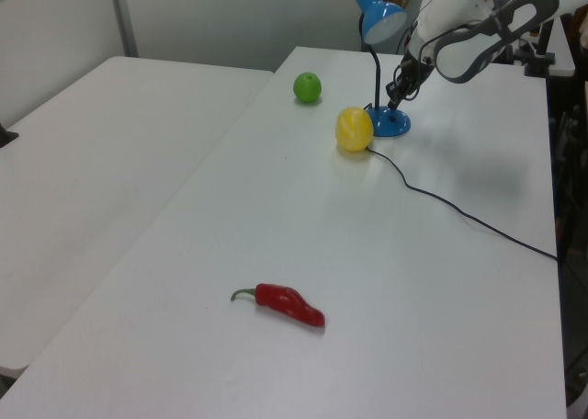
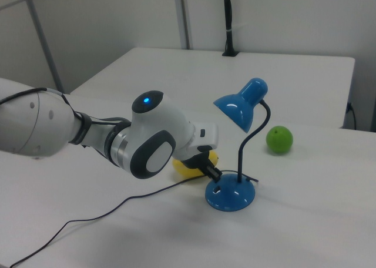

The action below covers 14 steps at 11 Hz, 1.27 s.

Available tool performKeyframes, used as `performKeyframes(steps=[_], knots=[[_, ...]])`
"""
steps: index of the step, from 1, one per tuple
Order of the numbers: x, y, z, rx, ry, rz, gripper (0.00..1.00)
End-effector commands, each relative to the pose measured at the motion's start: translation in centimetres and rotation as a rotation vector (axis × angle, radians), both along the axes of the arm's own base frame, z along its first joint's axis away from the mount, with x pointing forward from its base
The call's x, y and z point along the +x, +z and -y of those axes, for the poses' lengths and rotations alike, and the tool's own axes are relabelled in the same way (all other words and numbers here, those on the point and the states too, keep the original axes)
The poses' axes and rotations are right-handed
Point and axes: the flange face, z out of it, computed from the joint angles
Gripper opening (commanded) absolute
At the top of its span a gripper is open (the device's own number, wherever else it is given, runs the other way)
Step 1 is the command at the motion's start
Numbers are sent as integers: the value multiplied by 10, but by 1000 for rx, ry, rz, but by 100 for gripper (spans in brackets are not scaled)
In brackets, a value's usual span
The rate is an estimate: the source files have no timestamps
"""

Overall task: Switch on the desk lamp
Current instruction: 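Press down on the lamp base switch with the closed gripper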

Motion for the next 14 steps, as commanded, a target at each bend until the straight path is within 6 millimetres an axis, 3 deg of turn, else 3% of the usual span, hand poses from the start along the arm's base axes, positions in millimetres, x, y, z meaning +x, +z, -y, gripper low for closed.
performKeyframes(steps=[1,12,14], knots=[[7,-9,2,-4,-6,4,0],[8,-31,6,-16,3,-1,0],[8,-26,6,-19,4,5,0]])
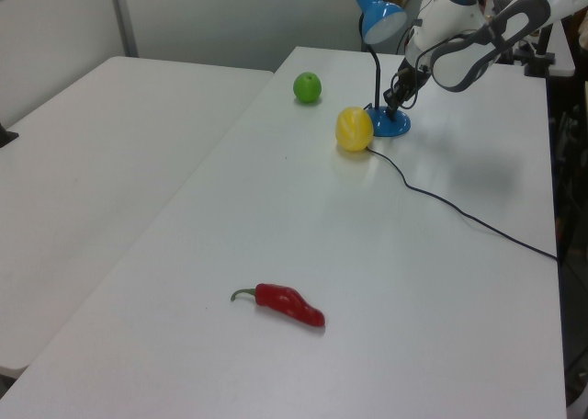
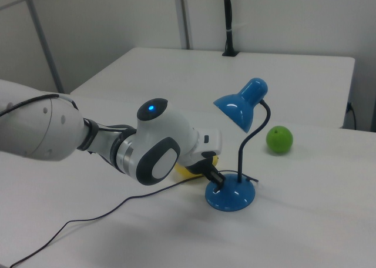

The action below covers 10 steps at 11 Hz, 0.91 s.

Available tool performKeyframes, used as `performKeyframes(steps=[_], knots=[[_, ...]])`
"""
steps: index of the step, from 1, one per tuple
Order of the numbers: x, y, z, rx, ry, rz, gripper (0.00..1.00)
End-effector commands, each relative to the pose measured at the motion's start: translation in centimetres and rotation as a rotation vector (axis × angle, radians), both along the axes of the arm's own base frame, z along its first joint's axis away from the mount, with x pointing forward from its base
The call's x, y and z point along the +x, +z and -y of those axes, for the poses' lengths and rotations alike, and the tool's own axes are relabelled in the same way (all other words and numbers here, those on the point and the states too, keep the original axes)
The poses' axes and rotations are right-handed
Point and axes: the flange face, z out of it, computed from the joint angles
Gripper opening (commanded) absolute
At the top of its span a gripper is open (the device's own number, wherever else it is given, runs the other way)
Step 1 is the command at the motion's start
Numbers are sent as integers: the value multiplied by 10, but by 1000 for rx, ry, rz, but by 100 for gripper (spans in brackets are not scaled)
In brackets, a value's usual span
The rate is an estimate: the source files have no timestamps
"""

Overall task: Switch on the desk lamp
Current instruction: 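Press down on the lamp base switch with the closed gripper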

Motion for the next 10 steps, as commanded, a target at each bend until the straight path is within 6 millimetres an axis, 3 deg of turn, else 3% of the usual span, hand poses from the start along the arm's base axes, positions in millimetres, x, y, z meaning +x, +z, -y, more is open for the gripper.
performKeyframes(steps=[1,10], knots=[[1,1,1,-6,-8,12,0],[-2,18,-6,28,-77,24,0]])
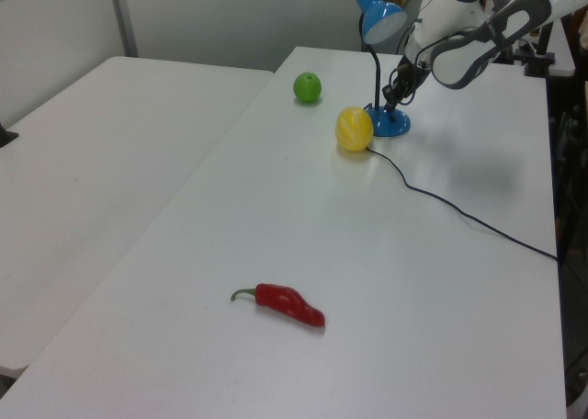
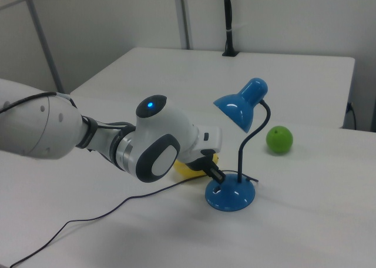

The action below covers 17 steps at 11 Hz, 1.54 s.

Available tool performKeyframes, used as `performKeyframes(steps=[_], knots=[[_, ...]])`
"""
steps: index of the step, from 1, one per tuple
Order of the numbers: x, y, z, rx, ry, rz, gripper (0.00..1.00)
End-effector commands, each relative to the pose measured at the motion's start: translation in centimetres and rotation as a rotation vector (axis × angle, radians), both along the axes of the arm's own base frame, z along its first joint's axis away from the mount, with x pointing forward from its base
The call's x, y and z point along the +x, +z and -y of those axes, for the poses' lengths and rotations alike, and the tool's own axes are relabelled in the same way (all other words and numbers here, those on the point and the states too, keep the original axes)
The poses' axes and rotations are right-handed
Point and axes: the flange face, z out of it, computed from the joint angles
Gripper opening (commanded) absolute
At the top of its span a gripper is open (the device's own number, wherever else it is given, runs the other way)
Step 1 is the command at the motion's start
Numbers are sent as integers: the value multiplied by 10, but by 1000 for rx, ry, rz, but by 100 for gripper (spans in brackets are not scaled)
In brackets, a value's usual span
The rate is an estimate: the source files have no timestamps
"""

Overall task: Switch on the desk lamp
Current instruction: 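Press down on the lamp base switch with the closed gripper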

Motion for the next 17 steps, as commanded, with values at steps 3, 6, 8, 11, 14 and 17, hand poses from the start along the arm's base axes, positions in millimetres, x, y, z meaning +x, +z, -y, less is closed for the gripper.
performKeyframes(steps=[3,6,8,11,14,17], knots=[[-10,-1,-9,21,-35,-29,0],[-11,2,-10,25,-42,-37,0],[-11,0,-8,27,-47,-41,0],[-10,-4,-5,28,-51,-42,0],[-6,-12,-1,27,-52,-43,0],[-4,-19,9,24,-58,-49,0]])
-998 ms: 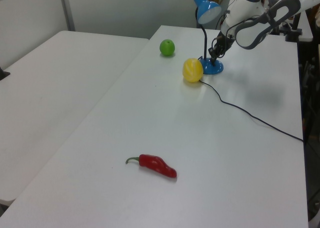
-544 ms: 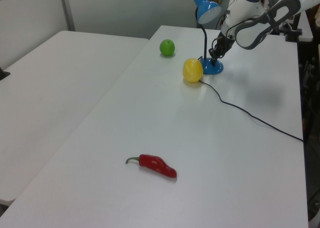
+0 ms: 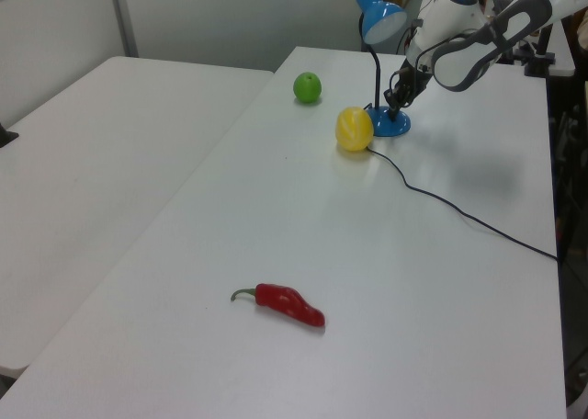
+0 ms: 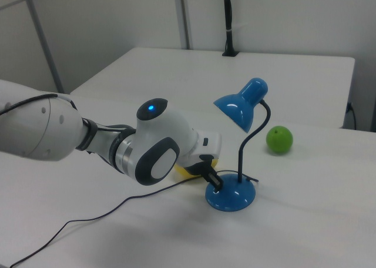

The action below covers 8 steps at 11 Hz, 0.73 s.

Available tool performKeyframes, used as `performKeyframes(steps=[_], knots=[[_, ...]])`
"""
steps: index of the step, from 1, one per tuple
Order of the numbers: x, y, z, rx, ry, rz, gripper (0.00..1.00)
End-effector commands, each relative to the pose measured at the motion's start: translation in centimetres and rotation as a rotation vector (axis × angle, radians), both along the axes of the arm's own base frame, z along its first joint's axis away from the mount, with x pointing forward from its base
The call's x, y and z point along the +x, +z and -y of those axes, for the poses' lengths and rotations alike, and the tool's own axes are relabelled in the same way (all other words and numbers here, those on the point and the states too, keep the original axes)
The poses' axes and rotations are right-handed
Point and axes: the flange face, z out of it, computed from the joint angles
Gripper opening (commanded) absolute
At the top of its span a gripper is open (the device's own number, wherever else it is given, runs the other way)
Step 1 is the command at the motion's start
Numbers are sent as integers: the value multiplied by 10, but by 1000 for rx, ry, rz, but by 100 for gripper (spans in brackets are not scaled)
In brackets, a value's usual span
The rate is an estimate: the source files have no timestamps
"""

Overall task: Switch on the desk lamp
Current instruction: 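Press down on the lamp base switch with the closed gripper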

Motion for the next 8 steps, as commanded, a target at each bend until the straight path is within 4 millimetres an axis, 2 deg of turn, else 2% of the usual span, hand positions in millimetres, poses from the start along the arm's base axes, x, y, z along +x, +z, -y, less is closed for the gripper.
performKeyframes(steps=[1,4,6,8], knots=[[1,-11,12,-2,-24,-27,0],[3,-17,14,-2,-21,-33,0],[12,-27,17,-5,-17,-39,0],[15,-26,18,-8,-13,-40,0]])
